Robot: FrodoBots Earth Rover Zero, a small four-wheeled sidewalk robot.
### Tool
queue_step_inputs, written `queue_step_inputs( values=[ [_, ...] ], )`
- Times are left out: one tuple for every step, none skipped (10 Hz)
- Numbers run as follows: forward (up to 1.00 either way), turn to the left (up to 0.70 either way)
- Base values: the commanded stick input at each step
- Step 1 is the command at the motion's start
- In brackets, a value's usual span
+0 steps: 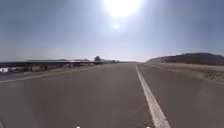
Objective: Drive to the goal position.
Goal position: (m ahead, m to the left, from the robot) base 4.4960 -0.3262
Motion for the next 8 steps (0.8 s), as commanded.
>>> queue_step_inputs(
  values=[
    [0.7,0.0],
    [0.7,0.0],
    [0.7,0.0],
    [0.7,0.0],
    [0.7,0.0],
    [0.7,0.0],
    [0.7,0.0],
    [0.7,-0.24]
  ],
)
